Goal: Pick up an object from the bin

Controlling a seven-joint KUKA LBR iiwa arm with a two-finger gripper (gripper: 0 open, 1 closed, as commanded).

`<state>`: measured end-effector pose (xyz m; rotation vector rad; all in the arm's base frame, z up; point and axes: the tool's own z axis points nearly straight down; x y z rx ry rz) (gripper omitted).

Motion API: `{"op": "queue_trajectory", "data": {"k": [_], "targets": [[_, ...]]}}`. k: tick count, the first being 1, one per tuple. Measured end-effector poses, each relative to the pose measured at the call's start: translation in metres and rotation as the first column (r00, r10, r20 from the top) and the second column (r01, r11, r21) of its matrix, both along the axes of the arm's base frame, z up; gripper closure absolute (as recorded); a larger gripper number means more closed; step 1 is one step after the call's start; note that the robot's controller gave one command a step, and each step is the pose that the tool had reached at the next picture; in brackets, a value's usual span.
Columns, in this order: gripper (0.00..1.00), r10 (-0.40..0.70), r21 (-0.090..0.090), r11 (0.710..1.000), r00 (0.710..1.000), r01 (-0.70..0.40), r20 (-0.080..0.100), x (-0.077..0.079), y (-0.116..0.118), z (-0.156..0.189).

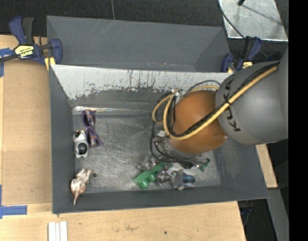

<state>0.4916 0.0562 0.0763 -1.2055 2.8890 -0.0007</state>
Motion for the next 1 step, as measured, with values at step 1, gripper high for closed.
{"op": "queue_trajectory", "data": {"k": [1], "targets": [[1.00, -0.009, -0.008, 1.000, 1.000, 0.009, -0.010, 0.0117, 0.0211, -0.0001]]}}
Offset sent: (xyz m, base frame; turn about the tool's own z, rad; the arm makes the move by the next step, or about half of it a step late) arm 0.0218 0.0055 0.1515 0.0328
